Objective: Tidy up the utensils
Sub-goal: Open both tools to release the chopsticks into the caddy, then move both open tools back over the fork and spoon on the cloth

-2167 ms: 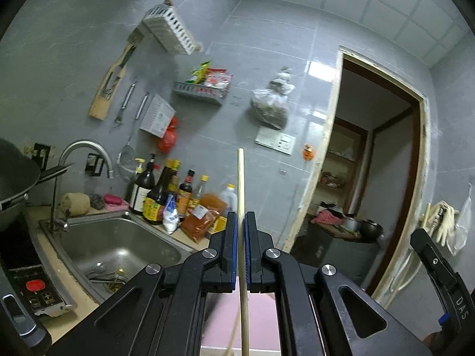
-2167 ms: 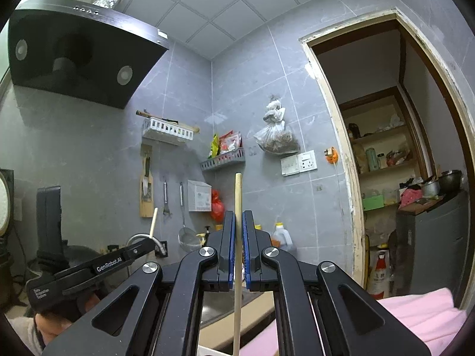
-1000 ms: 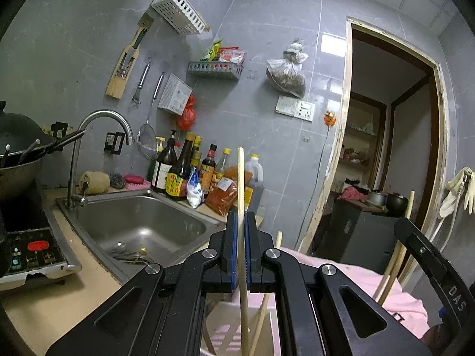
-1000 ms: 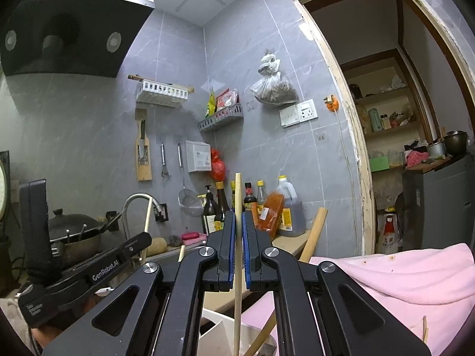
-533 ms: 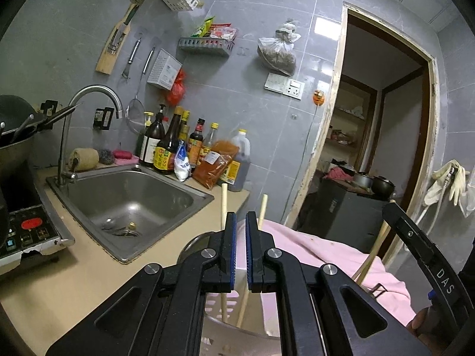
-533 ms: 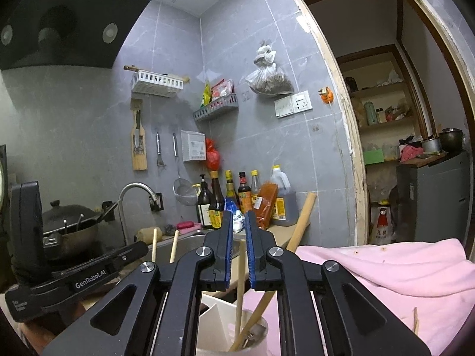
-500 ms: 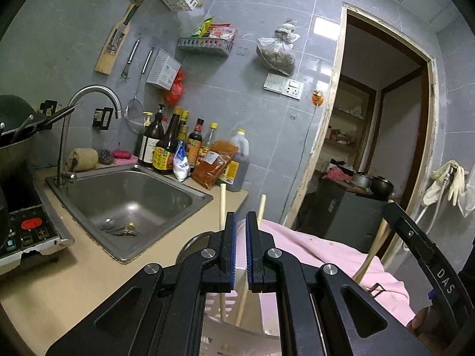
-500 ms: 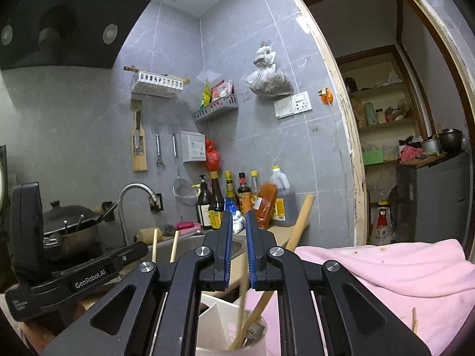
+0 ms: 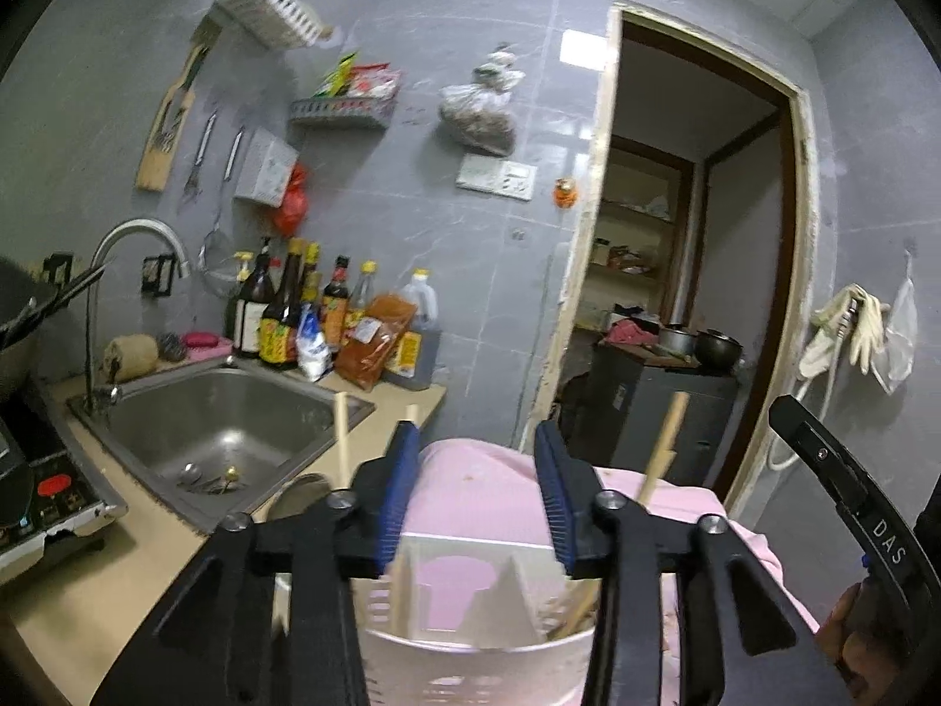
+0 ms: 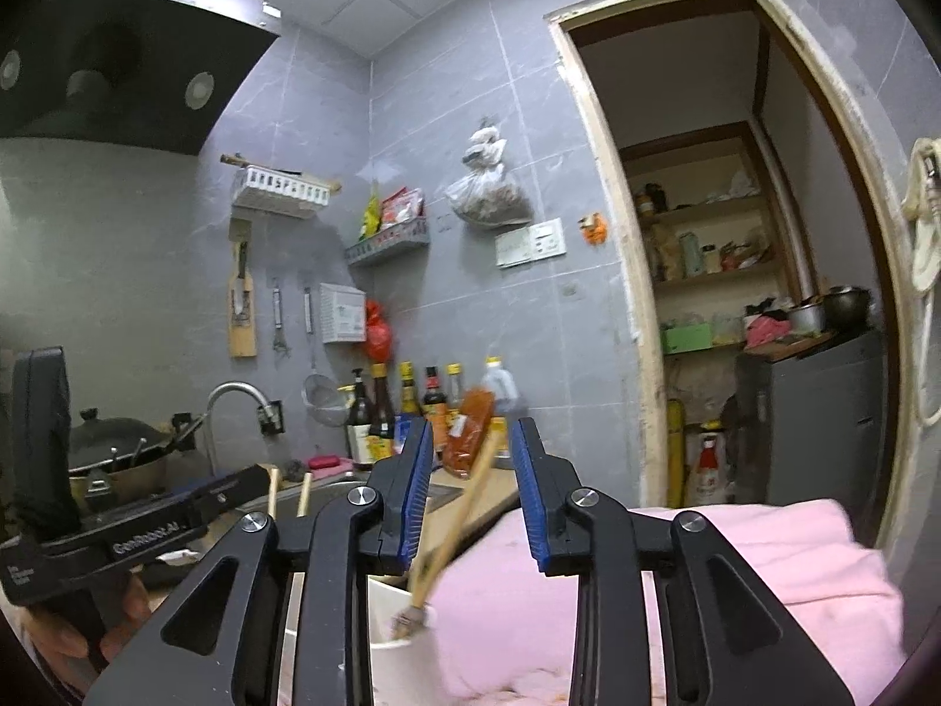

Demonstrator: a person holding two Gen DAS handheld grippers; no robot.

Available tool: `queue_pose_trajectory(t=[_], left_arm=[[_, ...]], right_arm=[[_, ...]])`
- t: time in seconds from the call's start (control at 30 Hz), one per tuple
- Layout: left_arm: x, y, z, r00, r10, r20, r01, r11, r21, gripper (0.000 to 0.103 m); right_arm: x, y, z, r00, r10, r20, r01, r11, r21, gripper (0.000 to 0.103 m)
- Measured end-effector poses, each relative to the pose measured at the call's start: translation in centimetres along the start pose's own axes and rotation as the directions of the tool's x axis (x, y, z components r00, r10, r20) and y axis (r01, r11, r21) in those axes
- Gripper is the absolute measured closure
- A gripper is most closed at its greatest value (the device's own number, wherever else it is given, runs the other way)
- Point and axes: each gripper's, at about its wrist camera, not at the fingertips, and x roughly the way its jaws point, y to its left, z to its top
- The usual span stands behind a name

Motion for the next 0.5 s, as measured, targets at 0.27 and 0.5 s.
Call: queue_pose_trajectory(t=[0.27,0.5], left_arm=[[-0.4,-4.2,-0.3,0.996,-0.084,-0.008,0.084,0.994,0.068,0.048],[-0.5,-7.5,-1.3,0.983,-0.178,-0.035,0.181,0.976,0.123,0.027]], right_arm=[[-4.4,-2.9,1.3,0.994,-0.106,0.005,0.106,0.993,-0.049,0.053],[-8.5,-6.0,1.6,0.979,-0.202,-0.003,0.201,0.976,-0.08,0.027]])
